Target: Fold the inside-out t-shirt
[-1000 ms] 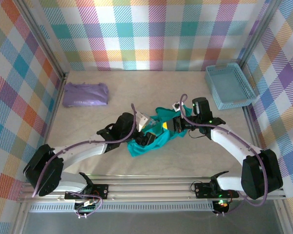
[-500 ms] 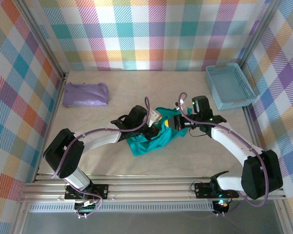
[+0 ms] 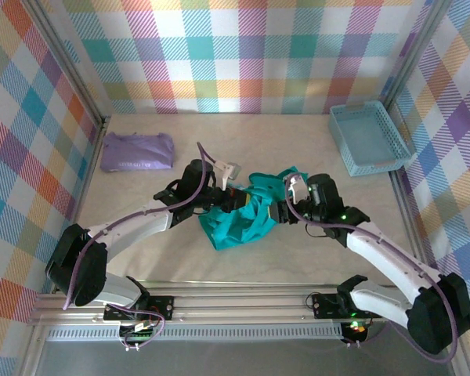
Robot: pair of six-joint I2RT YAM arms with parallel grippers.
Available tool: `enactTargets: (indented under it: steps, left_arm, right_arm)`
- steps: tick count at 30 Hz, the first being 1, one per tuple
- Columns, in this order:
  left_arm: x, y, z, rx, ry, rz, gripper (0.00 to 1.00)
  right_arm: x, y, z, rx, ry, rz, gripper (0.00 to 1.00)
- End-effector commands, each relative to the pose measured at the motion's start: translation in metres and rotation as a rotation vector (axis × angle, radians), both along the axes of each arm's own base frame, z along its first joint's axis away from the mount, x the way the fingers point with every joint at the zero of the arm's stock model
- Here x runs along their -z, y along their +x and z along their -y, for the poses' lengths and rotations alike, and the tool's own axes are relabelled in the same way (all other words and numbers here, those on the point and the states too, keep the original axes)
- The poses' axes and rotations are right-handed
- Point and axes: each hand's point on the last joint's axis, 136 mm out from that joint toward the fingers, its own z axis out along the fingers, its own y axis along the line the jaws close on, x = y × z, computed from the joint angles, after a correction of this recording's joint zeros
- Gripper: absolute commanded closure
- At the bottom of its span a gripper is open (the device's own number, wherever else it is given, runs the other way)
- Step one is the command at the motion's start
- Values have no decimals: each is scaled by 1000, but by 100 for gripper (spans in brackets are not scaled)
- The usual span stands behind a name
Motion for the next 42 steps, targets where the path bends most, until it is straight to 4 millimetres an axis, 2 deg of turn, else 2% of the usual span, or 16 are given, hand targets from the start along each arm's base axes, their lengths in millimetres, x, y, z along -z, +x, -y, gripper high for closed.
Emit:
enactTargets:
  steps: [1,5,7,8,10,12,13,16,18,22,26,27,31,35,40,42]
  left_arm:
    - [-12,-4,0,-8,-30,-17,100]
    - [-17,-6,0,1,-42,-12,100]
    - [-21,-9,1,14,-51,-9,100]
    - [-23,-11,1,20,-58,-7,100]
    - [-29,-11,-3,16,-70,-2,100]
    - [-34,-5,-13,-19,-96,-29,100]
    - [-35,-1,-18,-42,-107,-47,100]
    - [-25,11,-30,-90,-124,-140,100]
    - [-8,22,-36,-127,-104,-216,100]
    - [20,43,-48,-198,-99,-338,100]
    - [42,56,-57,-248,-44,-380,100]
    - [47,57,-59,-262,-15,-376,96]
    - [60,55,-82,-350,123,-323,67]
    - [64,31,-100,-399,320,-210,48]
    - [56,5,-101,-386,452,-80,37]
    - [51,-2,-93,-354,453,-42,33]
  right_arm:
    - [-8,1,-12,6,56,43,41]
    - [6,3,-28,8,50,15,22]
    - [10,12,-36,28,49,9,21]
    - [11,18,-37,45,50,7,26]
    - [15,26,-37,61,16,8,51]
    - [12,20,-41,-29,8,31,73]
    - [7,11,-47,-115,42,36,78]
    - [-18,-24,-63,-368,191,48,85]
    - [-30,-37,-68,-448,274,65,90]
    - [-46,-46,-74,-523,371,93,100]
    - [-49,-45,-75,-531,383,113,100]
    - [-48,-42,-75,-522,376,115,100]
    - [-39,-33,-73,-482,341,101,100]
    - [-33,-29,-73,-472,337,80,100]
    - [-27,-25,-72,-463,324,71,100]
    - [-25,-23,-70,-454,316,67,100]
